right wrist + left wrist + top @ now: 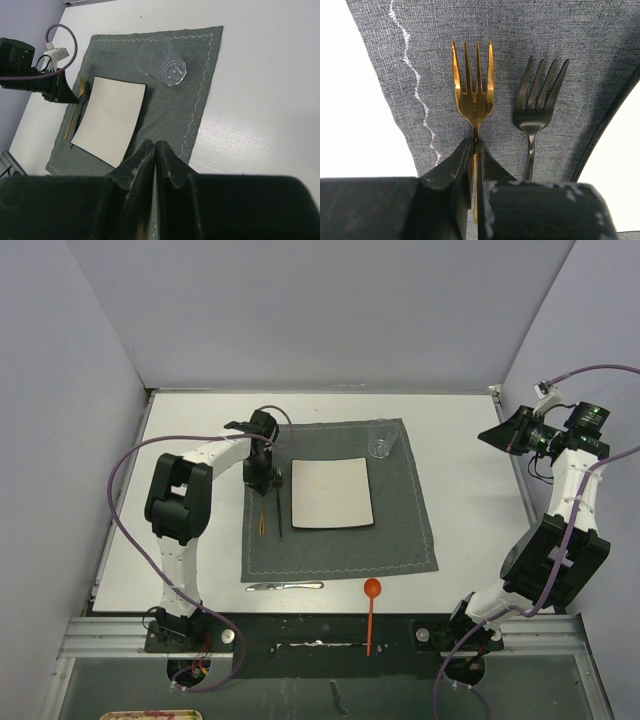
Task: Set the dinner table for one person
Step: Adjust the fork on the napkin.
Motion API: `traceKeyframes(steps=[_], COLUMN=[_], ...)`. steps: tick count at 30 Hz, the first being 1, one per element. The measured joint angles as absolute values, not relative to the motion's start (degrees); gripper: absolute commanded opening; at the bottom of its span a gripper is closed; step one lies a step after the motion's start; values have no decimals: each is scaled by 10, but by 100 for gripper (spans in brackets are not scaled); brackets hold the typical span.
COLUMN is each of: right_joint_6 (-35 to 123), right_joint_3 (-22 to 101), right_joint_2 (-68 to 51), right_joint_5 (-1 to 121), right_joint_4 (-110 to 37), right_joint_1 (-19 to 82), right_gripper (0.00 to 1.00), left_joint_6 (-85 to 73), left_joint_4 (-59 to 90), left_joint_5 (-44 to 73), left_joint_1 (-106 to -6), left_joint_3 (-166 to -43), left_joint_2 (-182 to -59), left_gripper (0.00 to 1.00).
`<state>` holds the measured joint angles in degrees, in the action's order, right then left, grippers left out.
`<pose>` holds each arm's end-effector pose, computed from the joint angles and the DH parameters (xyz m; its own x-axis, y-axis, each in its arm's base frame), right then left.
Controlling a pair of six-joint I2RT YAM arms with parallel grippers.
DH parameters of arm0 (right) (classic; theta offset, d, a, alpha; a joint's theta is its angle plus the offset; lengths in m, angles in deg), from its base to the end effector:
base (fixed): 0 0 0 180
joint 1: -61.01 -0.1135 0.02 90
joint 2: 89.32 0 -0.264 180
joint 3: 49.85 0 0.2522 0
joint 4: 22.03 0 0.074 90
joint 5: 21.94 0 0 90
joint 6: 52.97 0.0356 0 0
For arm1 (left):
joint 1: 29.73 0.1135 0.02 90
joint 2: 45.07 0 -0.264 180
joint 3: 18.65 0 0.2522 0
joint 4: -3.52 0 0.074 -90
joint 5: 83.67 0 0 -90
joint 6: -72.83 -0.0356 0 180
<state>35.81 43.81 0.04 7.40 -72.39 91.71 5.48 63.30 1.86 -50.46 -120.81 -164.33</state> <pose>0.3013 -0.1428 0.3305 -0.6133 0.3520 -0.7071 -0.2831 0.7378 0.6128 0.3891 -0.1443 0.1630 -0.9701 -0.0433 -0.2387 -0.0404 0.9990 -0.0174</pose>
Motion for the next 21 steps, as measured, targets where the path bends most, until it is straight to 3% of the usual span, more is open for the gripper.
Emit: traceKeyframes(steps=[21], right_joint_6=[359], right_joint_3=[438], right_joint_2=[0], right_joint_5=[74], right_joint_4=[-723], right_joint_1=[916], right_gripper=[5], left_joint_6=[50], left_joint_4=[657], left_joint_5=[38], left_joint_1=[-496], left_joint_3=[-1228], left_joint_2=[-1659], left_gripper=[4])
